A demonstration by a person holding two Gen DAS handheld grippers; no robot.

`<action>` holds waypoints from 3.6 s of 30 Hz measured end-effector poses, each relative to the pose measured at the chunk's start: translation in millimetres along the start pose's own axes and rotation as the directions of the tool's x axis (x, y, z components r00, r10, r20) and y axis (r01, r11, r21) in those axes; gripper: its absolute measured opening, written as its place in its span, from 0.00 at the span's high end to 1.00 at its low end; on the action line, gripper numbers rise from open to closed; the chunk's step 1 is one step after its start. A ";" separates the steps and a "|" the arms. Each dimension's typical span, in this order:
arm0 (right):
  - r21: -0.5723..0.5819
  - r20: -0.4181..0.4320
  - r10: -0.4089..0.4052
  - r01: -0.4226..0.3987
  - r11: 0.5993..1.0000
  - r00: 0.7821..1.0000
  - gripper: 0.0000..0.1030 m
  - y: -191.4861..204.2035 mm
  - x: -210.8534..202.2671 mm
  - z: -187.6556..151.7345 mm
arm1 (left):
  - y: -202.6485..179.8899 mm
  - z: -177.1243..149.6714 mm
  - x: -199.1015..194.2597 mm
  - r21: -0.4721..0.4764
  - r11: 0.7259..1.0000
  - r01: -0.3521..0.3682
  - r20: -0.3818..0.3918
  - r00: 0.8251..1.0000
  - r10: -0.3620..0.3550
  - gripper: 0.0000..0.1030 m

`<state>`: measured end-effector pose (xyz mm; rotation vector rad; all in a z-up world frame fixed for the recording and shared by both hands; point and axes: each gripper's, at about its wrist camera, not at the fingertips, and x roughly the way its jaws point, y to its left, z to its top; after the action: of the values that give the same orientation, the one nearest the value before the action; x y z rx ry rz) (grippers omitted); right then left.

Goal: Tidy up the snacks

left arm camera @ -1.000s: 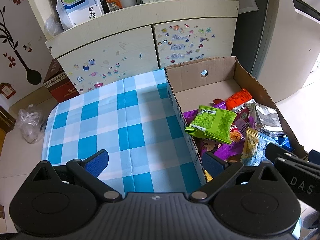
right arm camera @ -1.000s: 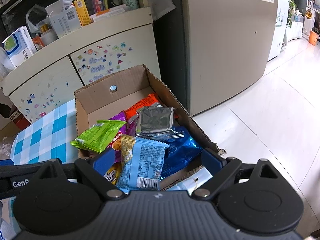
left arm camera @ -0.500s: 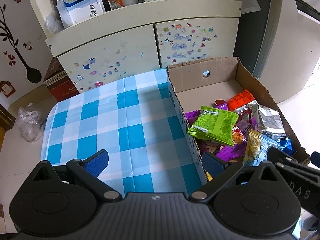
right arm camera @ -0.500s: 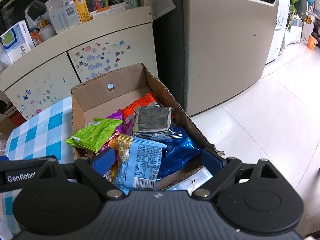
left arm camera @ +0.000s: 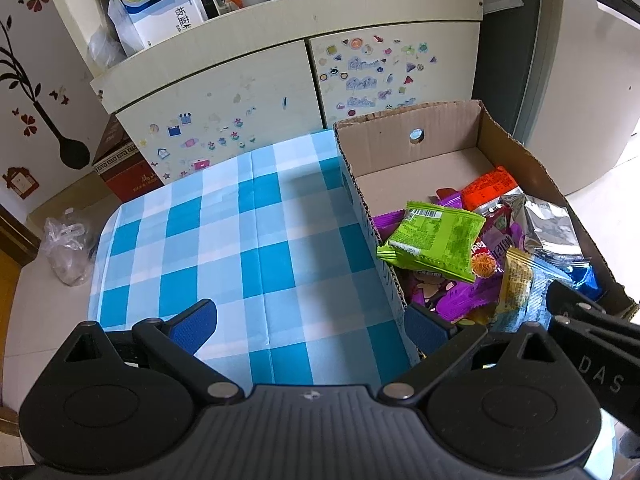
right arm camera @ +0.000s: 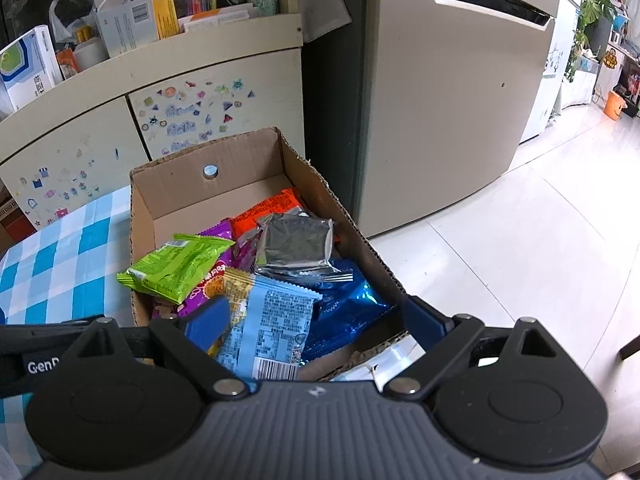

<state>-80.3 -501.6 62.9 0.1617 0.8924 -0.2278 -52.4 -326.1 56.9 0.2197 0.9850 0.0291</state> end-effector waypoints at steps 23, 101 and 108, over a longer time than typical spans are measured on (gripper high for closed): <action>-0.026 0.004 -0.022 0.022 0.999 1.000 0.09 6.9 -3.0 -0.5 | 2.8 -1.1 -0.2 0.020 1.000 -0.009 0.007 1.000 0.009 0.01; -0.165 -0.112 0.049 -0.067 0.984 0.993 0.09 -46.0 4.9 5.6 | -52.0 -14.4 -17.2 0.022 0.997 -0.076 -0.009 0.997 0.076 0.01; -0.152 -0.123 0.049 -0.068 0.986 0.991 0.09 -48.9 6.1 5.8 | -55.2 -14.1 -17.7 0.024 0.996 -0.081 -0.012 0.997 0.081 0.01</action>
<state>-85.1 -550.8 59.5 0.0568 1.0180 -0.0935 -78.0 -379.9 53.1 0.2815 0.9892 0.0933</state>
